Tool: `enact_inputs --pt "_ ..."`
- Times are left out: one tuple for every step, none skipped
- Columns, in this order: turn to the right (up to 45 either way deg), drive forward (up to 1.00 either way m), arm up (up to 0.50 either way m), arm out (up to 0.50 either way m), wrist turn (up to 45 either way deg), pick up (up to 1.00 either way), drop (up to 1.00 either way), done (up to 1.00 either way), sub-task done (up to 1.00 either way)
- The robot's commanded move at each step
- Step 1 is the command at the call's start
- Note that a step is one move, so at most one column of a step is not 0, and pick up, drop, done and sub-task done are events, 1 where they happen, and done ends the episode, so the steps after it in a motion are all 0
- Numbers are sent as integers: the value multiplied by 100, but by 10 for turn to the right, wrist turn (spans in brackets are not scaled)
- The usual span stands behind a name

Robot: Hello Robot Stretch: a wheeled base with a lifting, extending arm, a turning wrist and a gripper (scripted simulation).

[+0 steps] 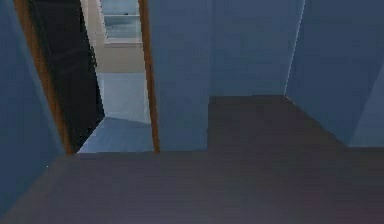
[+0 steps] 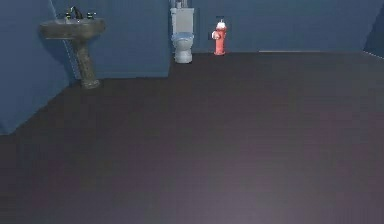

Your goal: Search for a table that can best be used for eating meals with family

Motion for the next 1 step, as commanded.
enact_inputs --pt "-240 0 0 0 0 0 0 0 0"
